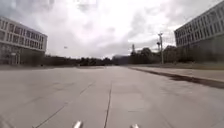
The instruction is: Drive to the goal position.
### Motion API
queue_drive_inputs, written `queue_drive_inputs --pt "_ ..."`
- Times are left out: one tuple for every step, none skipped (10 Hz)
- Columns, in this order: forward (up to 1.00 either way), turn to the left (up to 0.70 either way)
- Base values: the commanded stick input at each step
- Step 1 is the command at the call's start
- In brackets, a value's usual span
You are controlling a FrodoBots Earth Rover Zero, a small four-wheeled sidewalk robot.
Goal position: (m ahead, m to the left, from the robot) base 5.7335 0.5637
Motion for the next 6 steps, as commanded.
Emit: queue_drive_inputs --pt "1.00 0.00" --pt "1.00 0.00" --pt "1.00 0.00" --pt "1.00 0.00" --pt "1.00 0.00" --pt "1.00 0.00"
